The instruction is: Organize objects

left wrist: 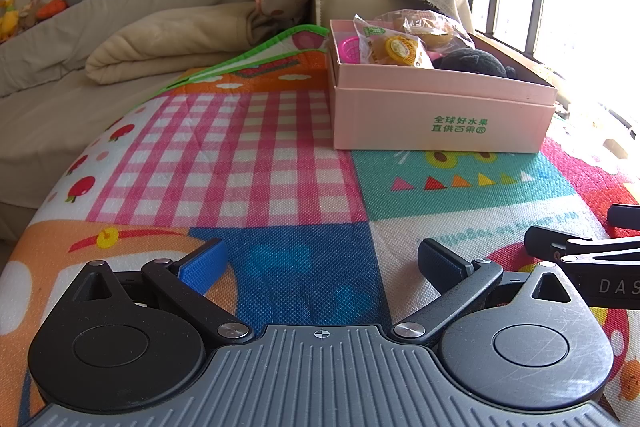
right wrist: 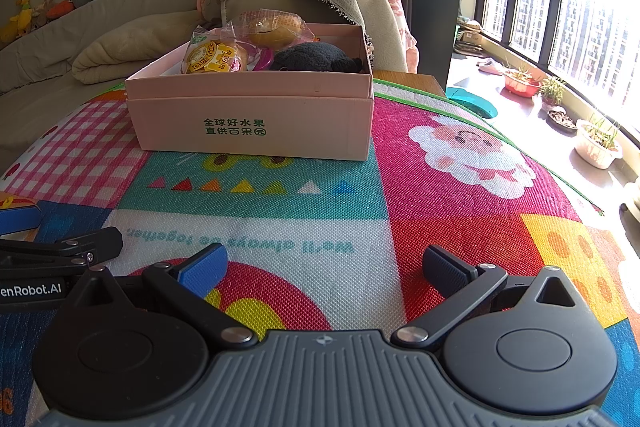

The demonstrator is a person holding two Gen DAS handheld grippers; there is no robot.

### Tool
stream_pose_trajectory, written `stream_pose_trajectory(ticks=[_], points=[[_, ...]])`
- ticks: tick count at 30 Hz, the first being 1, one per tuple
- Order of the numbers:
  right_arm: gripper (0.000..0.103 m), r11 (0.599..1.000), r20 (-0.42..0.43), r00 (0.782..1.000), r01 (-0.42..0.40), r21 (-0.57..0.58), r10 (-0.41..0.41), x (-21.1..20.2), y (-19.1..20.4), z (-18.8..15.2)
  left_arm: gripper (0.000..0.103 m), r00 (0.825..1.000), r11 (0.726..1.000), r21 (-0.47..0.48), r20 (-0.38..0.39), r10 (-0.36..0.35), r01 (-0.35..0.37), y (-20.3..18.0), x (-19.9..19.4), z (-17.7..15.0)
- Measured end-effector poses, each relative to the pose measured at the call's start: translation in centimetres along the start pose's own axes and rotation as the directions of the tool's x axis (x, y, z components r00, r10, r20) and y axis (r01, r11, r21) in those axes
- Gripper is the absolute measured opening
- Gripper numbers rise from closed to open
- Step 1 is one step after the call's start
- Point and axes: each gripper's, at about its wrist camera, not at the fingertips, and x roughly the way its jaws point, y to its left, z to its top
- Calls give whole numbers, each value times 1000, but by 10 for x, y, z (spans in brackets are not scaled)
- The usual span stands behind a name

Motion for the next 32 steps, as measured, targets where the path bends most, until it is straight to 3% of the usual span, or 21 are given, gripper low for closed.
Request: stream_pose_trajectory(ticks=[32], points=[[103, 1000, 0, 1000, 0, 0, 0, 0, 0, 0, 103, 1000, 1000, -4, -1, -3, 3, 0, 0, 0]])
